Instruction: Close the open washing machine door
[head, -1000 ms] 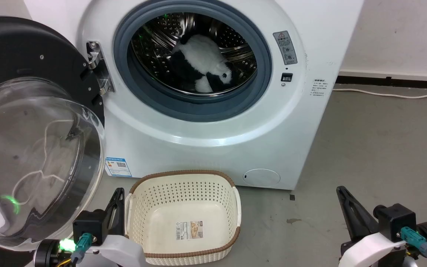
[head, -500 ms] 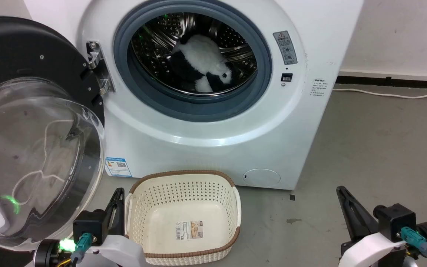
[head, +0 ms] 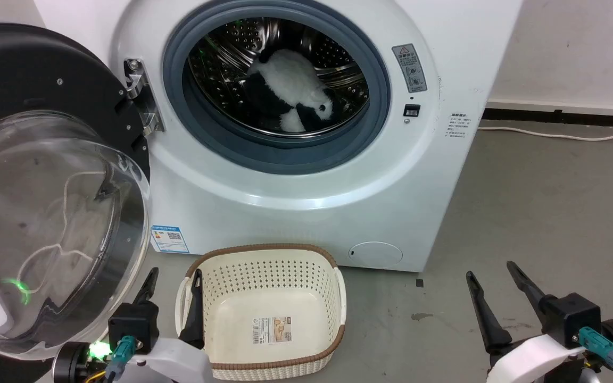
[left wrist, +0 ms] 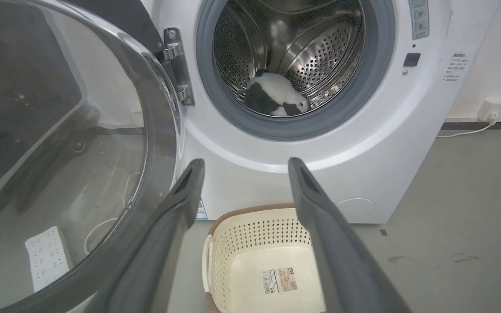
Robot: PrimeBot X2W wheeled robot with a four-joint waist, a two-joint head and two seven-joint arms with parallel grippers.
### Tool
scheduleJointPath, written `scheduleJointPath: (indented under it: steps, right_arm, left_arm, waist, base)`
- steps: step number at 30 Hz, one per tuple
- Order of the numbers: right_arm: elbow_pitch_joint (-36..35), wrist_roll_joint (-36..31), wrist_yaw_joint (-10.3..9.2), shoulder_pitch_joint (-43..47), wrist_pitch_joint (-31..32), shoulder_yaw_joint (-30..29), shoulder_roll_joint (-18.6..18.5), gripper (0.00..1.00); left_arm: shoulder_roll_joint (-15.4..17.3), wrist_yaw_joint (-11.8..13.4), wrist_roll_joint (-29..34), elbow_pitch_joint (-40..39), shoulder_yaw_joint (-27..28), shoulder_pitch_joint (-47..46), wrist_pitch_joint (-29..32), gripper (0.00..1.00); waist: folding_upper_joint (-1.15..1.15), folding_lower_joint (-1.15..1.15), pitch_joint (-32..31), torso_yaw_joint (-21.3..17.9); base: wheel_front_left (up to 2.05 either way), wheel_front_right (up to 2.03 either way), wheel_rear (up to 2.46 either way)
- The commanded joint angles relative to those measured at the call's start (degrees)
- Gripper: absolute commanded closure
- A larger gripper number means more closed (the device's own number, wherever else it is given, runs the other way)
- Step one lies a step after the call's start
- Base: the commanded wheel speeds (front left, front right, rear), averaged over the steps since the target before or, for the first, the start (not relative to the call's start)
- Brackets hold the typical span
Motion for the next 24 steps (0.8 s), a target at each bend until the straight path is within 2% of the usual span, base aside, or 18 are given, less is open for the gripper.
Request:
scheduleJointPath:
  steps: [1, 9, 24]
  right_arm:
    - [-0.16, 0.73, 0.01, 0.31, -0.74, -0.16, 0.02, 0.00]
    - [-0.33, 1.18, 0.01, 0.68, -1.69, 0.14, 0.04, 0.00]
    - [0.10, 1.61, 0.02, 0.61, -3.49, 2.19, -0.18, 0.00]
  left_arm:
    - [0.15, 0.07, 0.17, -0.40, -0.15, -0.28, -0.63, 0.00]
    - [0.42, 0.18, 0.23, -0.72, -0.96, -0.31, -1.58, 0.00]
    - [1.11, 1.19, 0.01, -1.86, -1.87, 0.68, -3.38, 0.00]
  waist:
    - [0.00, 0.00, -0.02, 0.17]
    - [0.00, 0.00, -0.24, 1.88]
    - [0.00, 0.00, -0.56, 7.86]
  base:
    - [0.00, 0.00, 0.00]
    - [0.00, 0.00, 0.00]
    - [0.00, 0.00, 0.00]
